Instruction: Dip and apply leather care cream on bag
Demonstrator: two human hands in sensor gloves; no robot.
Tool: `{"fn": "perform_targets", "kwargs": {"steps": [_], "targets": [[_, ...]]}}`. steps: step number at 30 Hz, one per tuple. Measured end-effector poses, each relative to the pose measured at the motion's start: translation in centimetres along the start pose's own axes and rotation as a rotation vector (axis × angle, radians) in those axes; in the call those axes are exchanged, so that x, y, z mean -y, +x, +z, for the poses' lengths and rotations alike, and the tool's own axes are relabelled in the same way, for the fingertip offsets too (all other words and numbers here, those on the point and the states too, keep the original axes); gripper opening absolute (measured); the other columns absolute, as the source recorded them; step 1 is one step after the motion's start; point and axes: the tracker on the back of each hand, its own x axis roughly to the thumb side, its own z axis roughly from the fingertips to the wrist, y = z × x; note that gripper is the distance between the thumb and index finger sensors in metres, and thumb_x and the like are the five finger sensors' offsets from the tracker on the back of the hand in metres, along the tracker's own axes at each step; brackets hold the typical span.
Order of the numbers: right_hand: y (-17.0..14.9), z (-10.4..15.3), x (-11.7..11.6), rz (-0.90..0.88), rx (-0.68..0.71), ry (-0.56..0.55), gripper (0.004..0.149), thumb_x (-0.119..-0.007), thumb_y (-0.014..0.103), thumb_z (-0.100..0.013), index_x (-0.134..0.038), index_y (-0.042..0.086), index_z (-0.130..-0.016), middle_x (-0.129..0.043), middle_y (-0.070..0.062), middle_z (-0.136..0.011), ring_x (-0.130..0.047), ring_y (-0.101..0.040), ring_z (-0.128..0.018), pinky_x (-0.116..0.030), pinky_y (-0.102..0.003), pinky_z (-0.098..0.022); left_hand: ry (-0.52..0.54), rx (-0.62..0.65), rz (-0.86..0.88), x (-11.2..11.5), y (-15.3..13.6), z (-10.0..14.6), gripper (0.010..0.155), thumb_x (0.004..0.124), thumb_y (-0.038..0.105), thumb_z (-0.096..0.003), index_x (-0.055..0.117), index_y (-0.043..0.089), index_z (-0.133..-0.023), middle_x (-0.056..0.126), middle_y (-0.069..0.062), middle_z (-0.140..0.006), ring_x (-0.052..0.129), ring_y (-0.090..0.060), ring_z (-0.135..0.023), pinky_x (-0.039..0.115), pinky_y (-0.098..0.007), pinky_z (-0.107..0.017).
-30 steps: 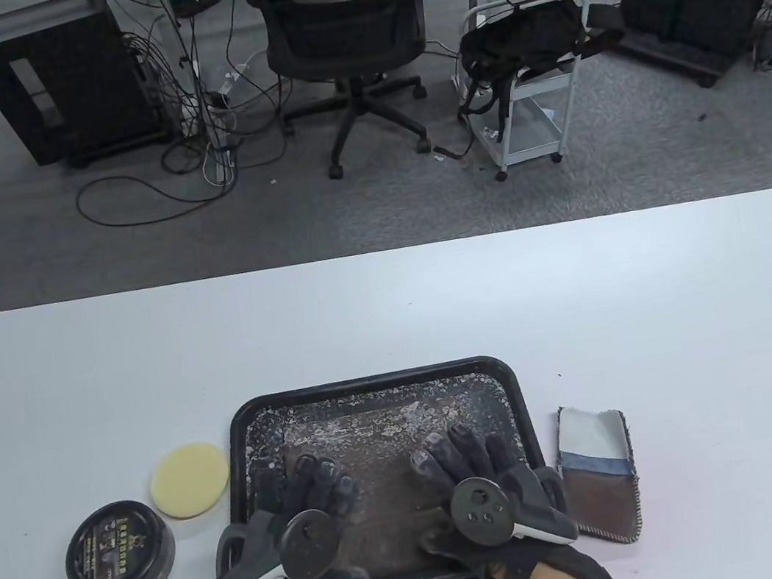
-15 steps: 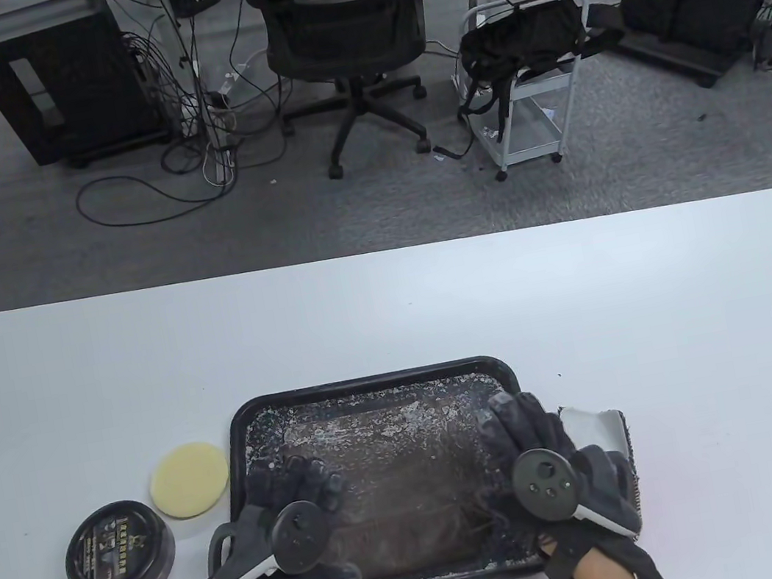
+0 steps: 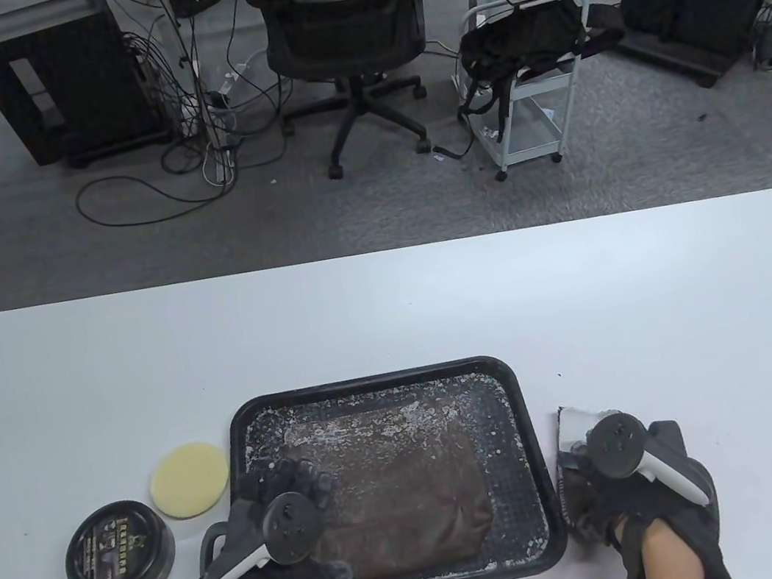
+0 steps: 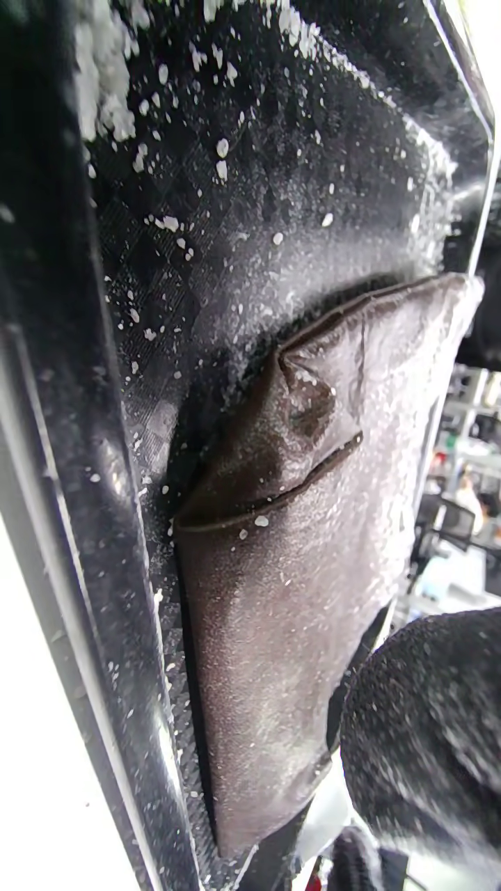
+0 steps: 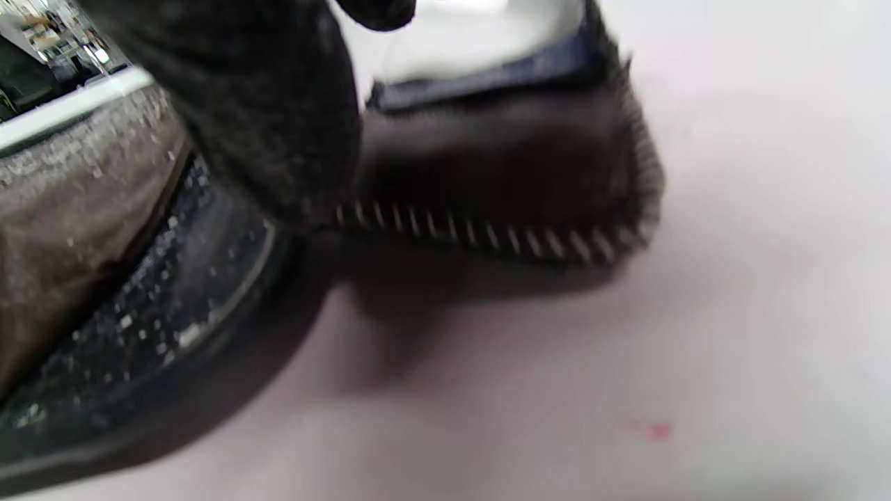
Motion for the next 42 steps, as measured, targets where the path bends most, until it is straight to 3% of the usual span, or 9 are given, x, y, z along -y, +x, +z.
{"fn": "perform_targets", "kwargs": {"steps": [6, 8, 11, 18, 24, 28, 31, 37, 42], "targets": [[-0.7, -1.4, -1.5, 0.015, -0.028, 0.062, 0.097, -0.093, 0.027, -0.035, -0.031, 0.018, -0.108, -0.011, -0.01, -0.112, -0.009, -0.046, -0.097, -0.021, -0.063, -0.068, -0.015, -0.033, 0.025, -0.2, -0.7, 0.0, 0.101, 0.085, 0.06, -0.0275, 0.022, 0.035, -0.102, 0.006, 0.008, -0.11, 0.004, -0.023, -0.107, -0.004, -0.061, -0.071], [-0.6, -1.7, -1.5, 0.061, -0.029, 0.018, 0.095, -0.093, 0.027, -0.035, -0.032, 0.018, -0.108, -0.013, -0.011, -0.112, -0.014, -0.044, -0.099, -0.023, -0.063, -0.069, -0.076, -0.04, 0.026, -0.1, -1.1, -0.1, 0.101, 0.086, 0.06, -0.0267, 0.024, 0.035, -0.102, 0.008, 0.007, -0.111, 0.006, -0.023, -0.108, -0.002, -0.061, -0.072], [-0.5, -2.1, -1.4, 0.113, -0.039, -0.039, 0.082, -0.084, 0.026, -0.04, -0.037, 0.02, -0.107, -0.022, -0.01, -0.112, -0.024, -0.043, -0.1, -0.03, -0.061, -0.07, -0.163, -0.08, 0.022, 0.3, -1.7, -0.3, 0.102, 0.086, 0.06, -0.0261, 0.024, 0.035, -0.102, 0.008, 0.007, -0.111, 0.005, -0.023, -0.108, -0.002, -0.061, -0.072], [-0.5, -1.8, 0.0, 0.139, -0.069, -0.367, 0.054, -0.077, 0.023, -0.04, -0.075, 0.024, -0.095, -0.074, -0.006, -0.103, -0.073, -0.035, -0.094, -0.059, -0.056, -0.069, -0.237, -0.183, 0.001, 0.9, -3.4, -0.7, 0.098, 0.087, 0.059, -0.0265, 0.029, 0.034, -0.103, 0.013, 0.007, -0.111, 0.01, -0.023, -0.108, 0.001, -0.061, -0.073], [0.9, -0.3, 1.6, 0.087, -0.013, -0.641, 0.053, -0.077, 0.023, -0.04, -0.077, 0.024, -0.093, -0.081, -0.006, -0.099, -0.086, -0.035, -0.088, -0.067, -0.055, -0.066, -0.26, -0.184, 0.033, 1.2, -4.1, -1.0, 0.094, 0.086, 0.058, -0.0274, 0.034, 0.036, -0.102, 0.015, 0.011, -0.111, 0.01, -0.019, -0.108, 0.002, -0.06, -0.074], [4.7, 0.8, 2.4, 0.129, 0.093, -0.853, 0.053, -0.077, 0.023, -0.041, -0.076, 0.024, -0.094, -0.081, -0.006, -0.099, -0.089, -0.033, -0.087, -0.069, -0.053, -0.065, -0.267, -0.174, 0.034, 1.3, -4.0, -1.2, 0.089, 0.086, 0.057, -0.028, 0.038, 0.038, -0.101, 0.018, 0.014, -0.11, 0.01, -0.017, -0.107, 0.003, -0.059, -0.074], [9.2, 0.7, 2.0, 0.216, 0.19, -0.93, 0.053, -0.077, 0.024, -0.041, -0.075, 0.024, -0.094, -0.081, -0.006, -0.099, -0.089, -0.032, -0.087, -0.07, -0.051, -0.066, -0.273, -0.17, 0.043, 1.5, -4.2, -1.5, 0.085, 0.086, 0.056, -0.0289, 0.042, 0.039, -0.1, 0.02, 0.015, -0.11, 0.012, -0.016, -0.107, 0.006, -0.058, -0.075], [18.5, -0.9, -0.3, 0.403, 0.35, -0.85, 0.054, -0.077, 0.025, -0.042, -0.073, 0.023, -0.095, -0.08, -0.006, -0.099, -0.089, -0.03, -0.087, -0.07, -0.049, -0.067, -0.279, -0.163, 0.069, 1.5, -4.5, -1.8, 0.082, 0.085, 0.056, -0.0298, 0.044, 0.039, -0.099, 0.023, 0.015, -0.109, 0.015, -0.016, -0.107, 0.01, -0.059, -0.076], [25.4, -2.5, -2.9, 0.409, 0.453, -0.76, 0.054, -0.077, 0.025, -0.041, -0.073, 0.024, -0.095, -0.08, -0.006, -0.1, -0.088, -0.03, -0.088, -0.069, -0.049, -0.067, -0.298, -0.159, 0.088, 1.4, -4.6, -1.9, 0.081, 0.085, 0.056, -0.0304, 0.044, 0.039, -0.098, 0.023, 0.015, -0.109, 0.016, -0.016, -0.107, 0.011, -0.059, -0.076]]}}
